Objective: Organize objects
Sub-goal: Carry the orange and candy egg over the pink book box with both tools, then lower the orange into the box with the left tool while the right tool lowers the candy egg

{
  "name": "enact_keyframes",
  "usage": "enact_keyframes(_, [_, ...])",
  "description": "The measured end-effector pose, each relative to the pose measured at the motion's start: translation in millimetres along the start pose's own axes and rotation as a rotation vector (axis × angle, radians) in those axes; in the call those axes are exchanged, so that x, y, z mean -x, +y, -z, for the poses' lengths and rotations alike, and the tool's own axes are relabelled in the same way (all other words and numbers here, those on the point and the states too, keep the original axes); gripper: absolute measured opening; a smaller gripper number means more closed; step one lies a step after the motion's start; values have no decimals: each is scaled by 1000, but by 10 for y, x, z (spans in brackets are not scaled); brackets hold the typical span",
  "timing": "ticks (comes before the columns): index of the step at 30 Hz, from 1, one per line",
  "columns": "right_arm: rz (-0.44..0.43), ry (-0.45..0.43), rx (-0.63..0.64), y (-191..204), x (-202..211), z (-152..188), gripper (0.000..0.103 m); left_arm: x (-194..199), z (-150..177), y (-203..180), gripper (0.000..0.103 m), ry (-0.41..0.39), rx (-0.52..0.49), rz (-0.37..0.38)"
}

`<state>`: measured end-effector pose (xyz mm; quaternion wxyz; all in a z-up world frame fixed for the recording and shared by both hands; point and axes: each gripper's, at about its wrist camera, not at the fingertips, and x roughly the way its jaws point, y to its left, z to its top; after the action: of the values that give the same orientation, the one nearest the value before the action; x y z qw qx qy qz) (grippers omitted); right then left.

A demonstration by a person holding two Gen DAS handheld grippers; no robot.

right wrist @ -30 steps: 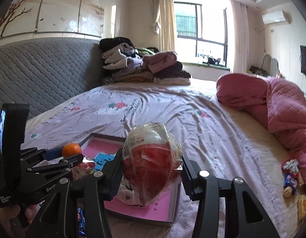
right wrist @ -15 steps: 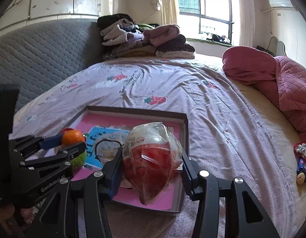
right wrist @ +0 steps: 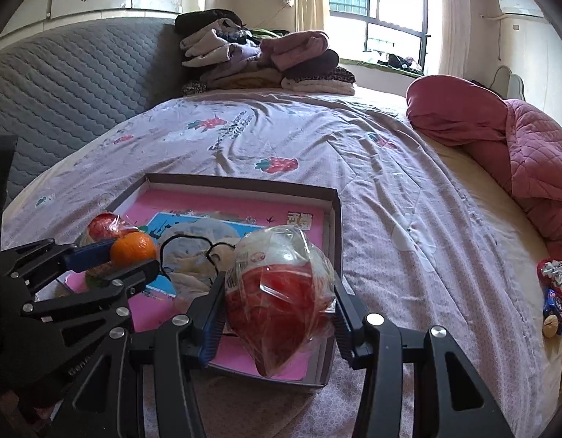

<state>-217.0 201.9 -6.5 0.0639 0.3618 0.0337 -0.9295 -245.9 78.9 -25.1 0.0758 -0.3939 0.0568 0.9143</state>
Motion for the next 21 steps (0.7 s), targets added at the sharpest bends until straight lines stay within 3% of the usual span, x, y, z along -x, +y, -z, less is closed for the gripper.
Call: enact_keyframes(21, [34, 70, 83, 57, -230, 130, 51, -203, 167, -87, 41, 71, -29, 28])
